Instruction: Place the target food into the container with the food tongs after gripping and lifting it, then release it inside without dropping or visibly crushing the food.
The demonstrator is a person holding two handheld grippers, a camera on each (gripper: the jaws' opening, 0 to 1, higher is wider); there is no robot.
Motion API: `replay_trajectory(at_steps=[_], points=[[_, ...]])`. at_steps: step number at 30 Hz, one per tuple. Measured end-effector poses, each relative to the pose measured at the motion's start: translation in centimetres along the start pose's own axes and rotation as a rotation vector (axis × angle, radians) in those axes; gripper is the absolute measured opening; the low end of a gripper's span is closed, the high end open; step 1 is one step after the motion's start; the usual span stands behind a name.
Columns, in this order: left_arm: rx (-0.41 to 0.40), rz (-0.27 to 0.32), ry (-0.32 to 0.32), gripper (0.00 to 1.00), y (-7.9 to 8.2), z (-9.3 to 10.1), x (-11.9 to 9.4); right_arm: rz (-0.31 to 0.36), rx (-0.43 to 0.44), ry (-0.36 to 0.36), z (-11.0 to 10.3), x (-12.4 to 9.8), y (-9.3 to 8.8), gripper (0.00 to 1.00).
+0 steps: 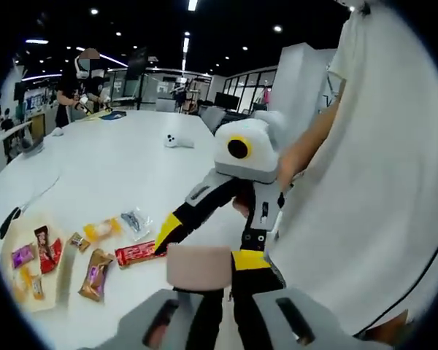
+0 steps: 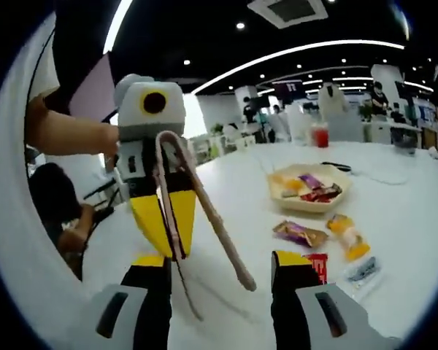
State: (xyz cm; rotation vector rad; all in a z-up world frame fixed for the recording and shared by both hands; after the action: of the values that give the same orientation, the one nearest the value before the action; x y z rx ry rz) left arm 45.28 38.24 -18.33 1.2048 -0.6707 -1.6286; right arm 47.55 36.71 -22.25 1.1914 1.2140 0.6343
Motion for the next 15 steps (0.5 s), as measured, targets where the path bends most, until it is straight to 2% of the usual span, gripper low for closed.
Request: replay_trajectory(at_steps=[1, 4, 9, 10, 12, 15], points=[[0.002, 0.003, 0.016, 0.0, 0.09, -0.16, -0.01, -0.003, -0.001, 0.039, -0.65, -0.05, -0.07, 0.39], [-0.002, -0.006, 0.011, 0.0, -0.21, -0.27, 0.01, -0.004, 0.007, 0.007, -0.04, 0.09, -0.15, 0.36], [-0.016, 0.047, 0.041, 0.0, 0.27, -0.62, -0.05, 0.006, 0.019, -0.007, 0.21, -0.25, 0.26, 0.31], [-0.027, 0.062, 0.048, 0.01, 0.32, -0.71, -0.11, 0.009, -0.001, -0.012, 0.25, -0.26, 0.36, 0.3], [-0.105, 0.095, 0.065, 0.01, 0.46, -0.81, -0.24, 0.01, 0.018, -0.009, 0.25, -0.3, 0.51, 0.29], [-0.129, 0.115, 0.036, 0.09, 0.59, -0.55, -0.55, 0.015, 0.028, -0.011, 0.18, -0.34, 0.68, 0.27]])
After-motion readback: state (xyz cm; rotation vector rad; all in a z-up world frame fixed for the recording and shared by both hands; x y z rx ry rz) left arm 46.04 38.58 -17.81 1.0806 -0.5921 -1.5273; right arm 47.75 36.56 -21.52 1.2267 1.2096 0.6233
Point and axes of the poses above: the point that each gripper's makers call its tool centre point, and the gripper's own axes: x roughly forward along the fingers, z roughly to its right, y roughly out of its top, the point moved 3 cm from there along -x, roughly backward along the fingers, and after that the axes turned 12 degrees about -y, right-handed, at the moved point
